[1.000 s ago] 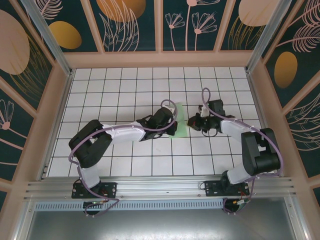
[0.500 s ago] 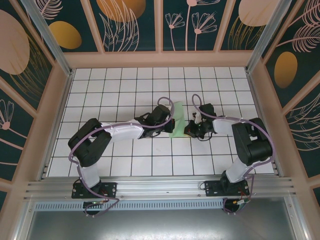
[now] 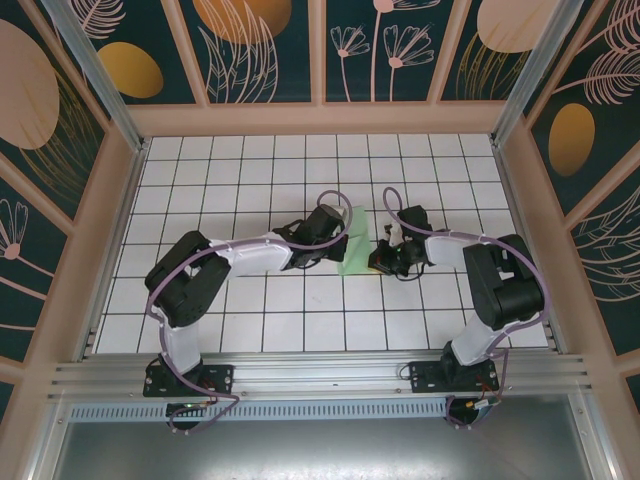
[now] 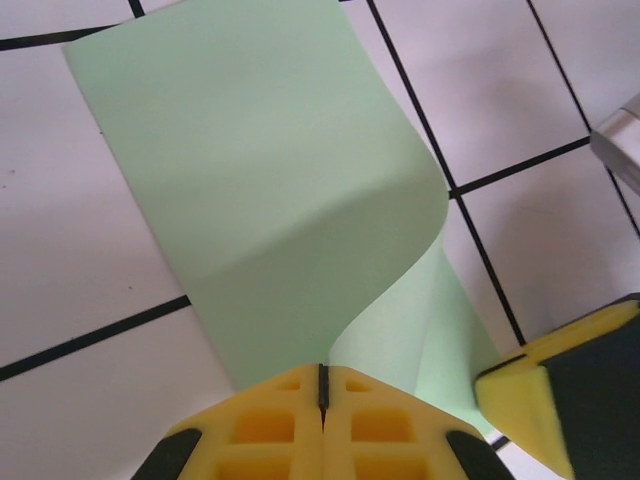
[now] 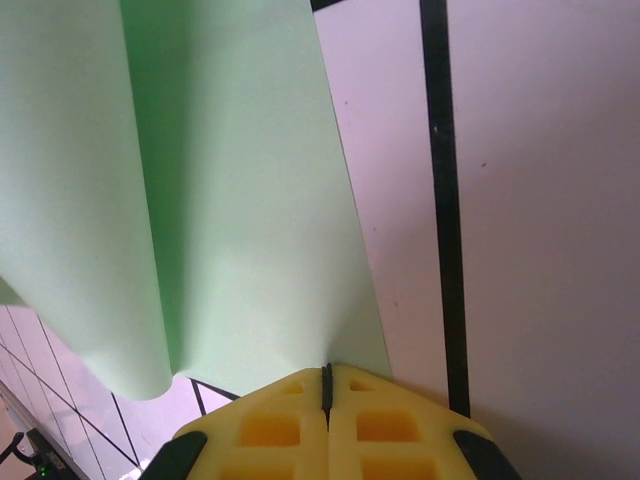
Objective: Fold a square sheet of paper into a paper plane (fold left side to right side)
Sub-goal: Fold the triangle a second time at the center of the table.
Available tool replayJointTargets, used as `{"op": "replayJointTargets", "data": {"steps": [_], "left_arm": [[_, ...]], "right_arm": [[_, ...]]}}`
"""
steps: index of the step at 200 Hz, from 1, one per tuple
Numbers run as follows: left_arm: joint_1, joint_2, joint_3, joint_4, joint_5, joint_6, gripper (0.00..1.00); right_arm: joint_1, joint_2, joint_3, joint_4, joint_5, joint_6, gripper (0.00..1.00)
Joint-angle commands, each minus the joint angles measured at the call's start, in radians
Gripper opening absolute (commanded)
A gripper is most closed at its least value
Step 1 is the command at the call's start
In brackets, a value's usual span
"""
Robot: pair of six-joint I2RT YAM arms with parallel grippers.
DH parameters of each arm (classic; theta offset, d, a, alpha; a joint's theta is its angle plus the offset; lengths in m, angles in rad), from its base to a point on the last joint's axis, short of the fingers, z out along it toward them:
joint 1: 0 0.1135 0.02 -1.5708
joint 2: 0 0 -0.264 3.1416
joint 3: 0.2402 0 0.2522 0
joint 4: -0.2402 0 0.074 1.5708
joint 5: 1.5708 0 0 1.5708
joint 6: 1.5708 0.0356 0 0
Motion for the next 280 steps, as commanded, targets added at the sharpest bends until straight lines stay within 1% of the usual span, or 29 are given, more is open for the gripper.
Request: {"op": "replayJointTargets", "data": {"steps": [1,112,280], "left_arm": [[0.013,0.033,0.039,-0.022,-0.012,0.042,0.0],[0.023,0.115,0.086,-0.035,-0.018,0.067,0.0],[0.026,0.147,0.1,-0.05,-0.061,0.084,0.0]], "right_arm": [[0.006,0.032,0.007,-0.05,0.033,-0.023,0.0],[0.006,0.032,0.009,-0.062,0.042,-0.029,0.0],[0.007,0.042,0.011,-0.069,0.045,-0.035,0.0]]}}
